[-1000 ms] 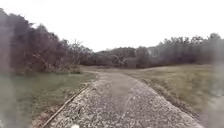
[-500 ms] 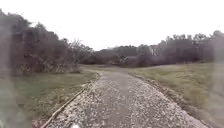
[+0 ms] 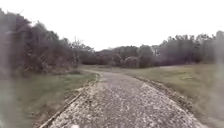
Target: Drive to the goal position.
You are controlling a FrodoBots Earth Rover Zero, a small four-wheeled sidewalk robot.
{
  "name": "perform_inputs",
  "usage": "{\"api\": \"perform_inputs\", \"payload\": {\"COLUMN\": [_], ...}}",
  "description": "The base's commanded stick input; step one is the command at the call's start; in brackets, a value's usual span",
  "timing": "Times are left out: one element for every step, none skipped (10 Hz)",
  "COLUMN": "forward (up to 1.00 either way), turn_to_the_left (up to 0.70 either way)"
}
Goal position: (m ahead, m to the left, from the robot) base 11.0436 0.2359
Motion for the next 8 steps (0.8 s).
{"api": "perform_inputs", "payload": {"forward": [0.7,0.7,0.7,0.7,0.7,0.7,0.7,0.7], "turn_to_the_left": [0.0,0.0,0.0,0.0,0.0,0.0,0.0,0.0]}}
